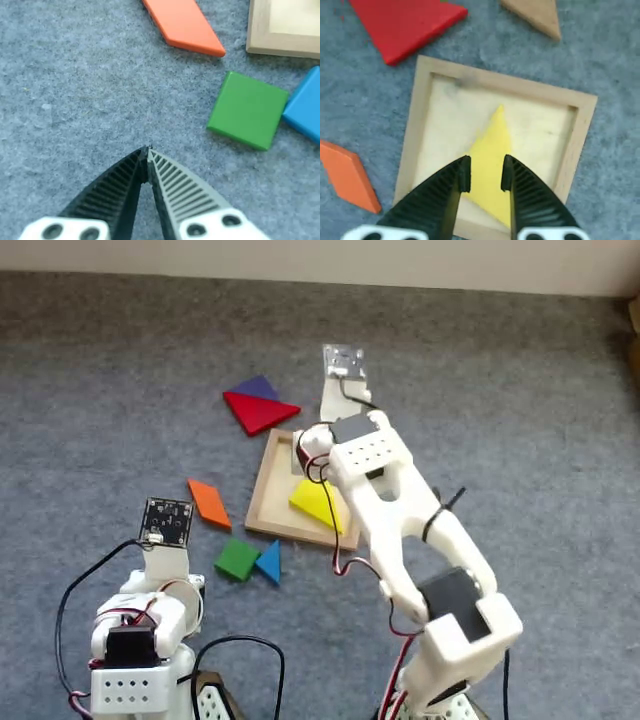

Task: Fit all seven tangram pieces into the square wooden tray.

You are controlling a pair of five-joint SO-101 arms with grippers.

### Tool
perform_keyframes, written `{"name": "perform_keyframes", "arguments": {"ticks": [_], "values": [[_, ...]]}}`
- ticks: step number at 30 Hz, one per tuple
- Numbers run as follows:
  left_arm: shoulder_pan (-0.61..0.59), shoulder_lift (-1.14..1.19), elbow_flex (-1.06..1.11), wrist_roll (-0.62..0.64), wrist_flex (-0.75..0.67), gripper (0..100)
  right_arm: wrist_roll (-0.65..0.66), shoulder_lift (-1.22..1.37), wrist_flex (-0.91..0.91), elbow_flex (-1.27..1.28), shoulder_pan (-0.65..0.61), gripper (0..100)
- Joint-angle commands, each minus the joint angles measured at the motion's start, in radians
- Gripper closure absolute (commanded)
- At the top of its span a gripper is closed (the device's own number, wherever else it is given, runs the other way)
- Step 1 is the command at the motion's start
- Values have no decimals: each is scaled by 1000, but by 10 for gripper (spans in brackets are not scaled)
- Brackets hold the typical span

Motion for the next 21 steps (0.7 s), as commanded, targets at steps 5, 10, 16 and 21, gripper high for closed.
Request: {"name": "perform_keyframes", "arguments": {"ticks": [5, 10, 16, 21], "values": [[-7, -7, 19, 5, 5, 995, 11, -16, -16, -58, -108, 897], [-7, -7, 19, 5, 5, 995, 12, 147, -19, -68, -116, 897], [-7, -7, 19, 5, 5, 995, 12, 194, -53, -99, -82, 897], [-7, -7, 19, 5, 5, 995, 12, 193, -18, -99, 12, 897]]}}
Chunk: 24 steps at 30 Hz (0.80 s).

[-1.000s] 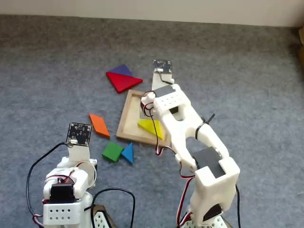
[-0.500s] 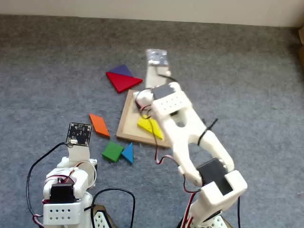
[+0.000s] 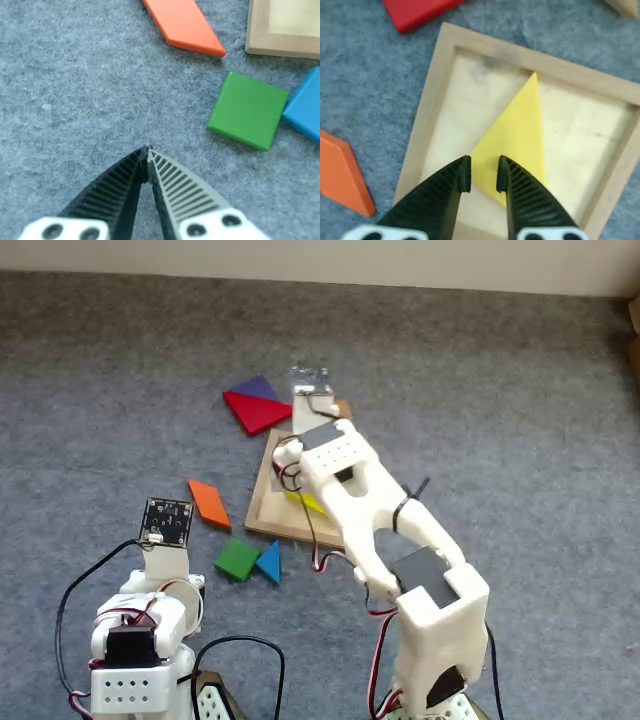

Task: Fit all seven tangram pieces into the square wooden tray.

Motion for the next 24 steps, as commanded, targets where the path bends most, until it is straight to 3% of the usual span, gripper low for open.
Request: {"name": "perform_keyframes", "arguments": {"ticks": [1, 13, 24], "values": [[-7, -7, 19, 5, 5, 995, 9, -2, 24, -31, 105, 897], [-7, -7, 19, 5, 5, 995, 41, -5, 120, -38, 166, 897], [-7, -7, 19, 5, 5, 995, 41, -116, 47, -56, 30, 897]]}}
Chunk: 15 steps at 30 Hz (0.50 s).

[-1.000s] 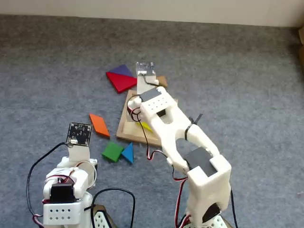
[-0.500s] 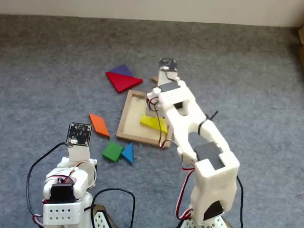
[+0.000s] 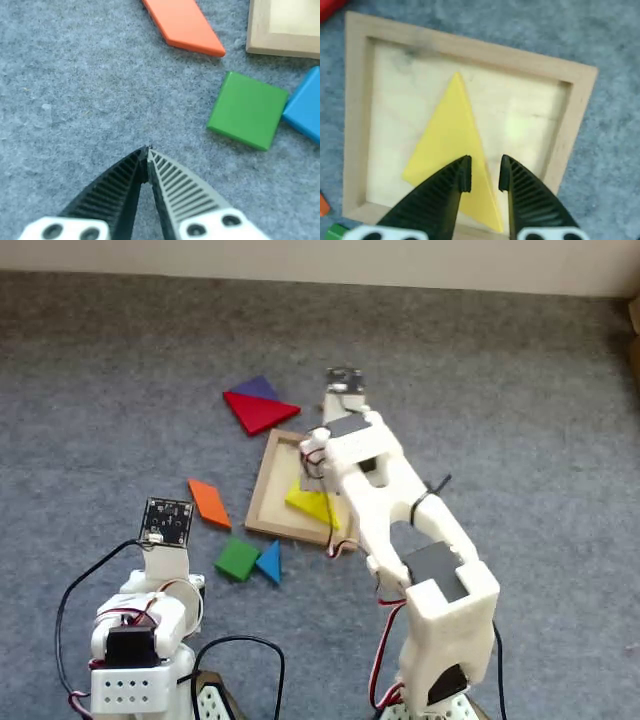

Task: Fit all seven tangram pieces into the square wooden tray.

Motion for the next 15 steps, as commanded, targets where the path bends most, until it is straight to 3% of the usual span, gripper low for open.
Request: {"name": "perform_keyframes", "arguments": {"ticks": [1, 7, 15], "values": [[-7, -7, 19, 5, 5, 995, 9, -113, -85, -58, -71, 897], [-7, -7, 19, 5, 5, 995, 11, -116, -251, -51, -90, 897], [-7, -7, 19, 5, 5, 995, 14, -39, -309, -19, -128, 897]]}}
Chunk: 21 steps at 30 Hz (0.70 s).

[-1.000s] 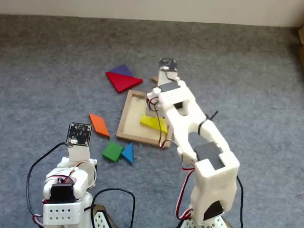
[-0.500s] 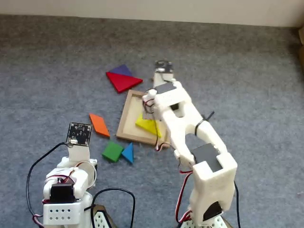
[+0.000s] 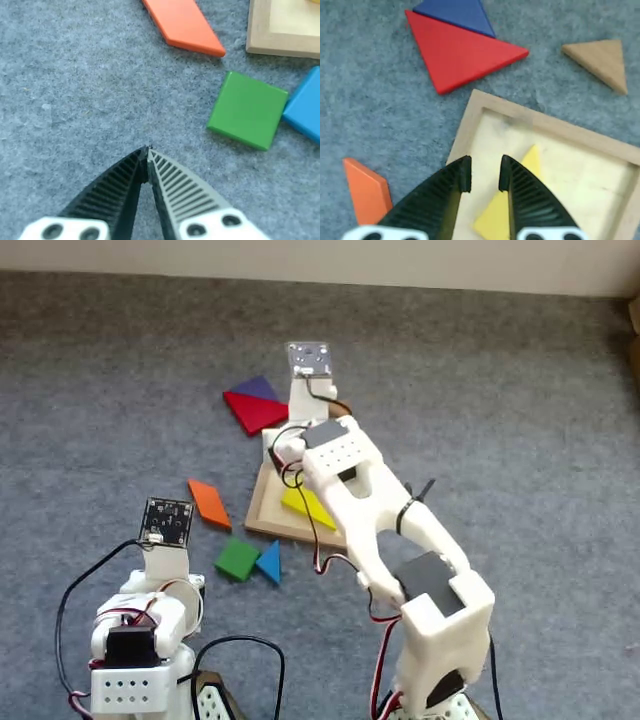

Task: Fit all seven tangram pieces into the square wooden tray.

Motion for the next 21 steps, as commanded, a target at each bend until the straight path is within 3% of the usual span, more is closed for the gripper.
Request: {"name": "perform_keyframes", "arguments": {"ticks": [1, 13, 21], "values": [[-7, -7, 19, 5, 5, 995, 14, 25, -27, -18, -30, 897], [-7, -7, 19, 5, 5, 995, 20, 15, 127, -18, 189, 897], [-7, -7, 19, 5, 5, 995, 163, -180, 237, -18, 214, 897]]}}
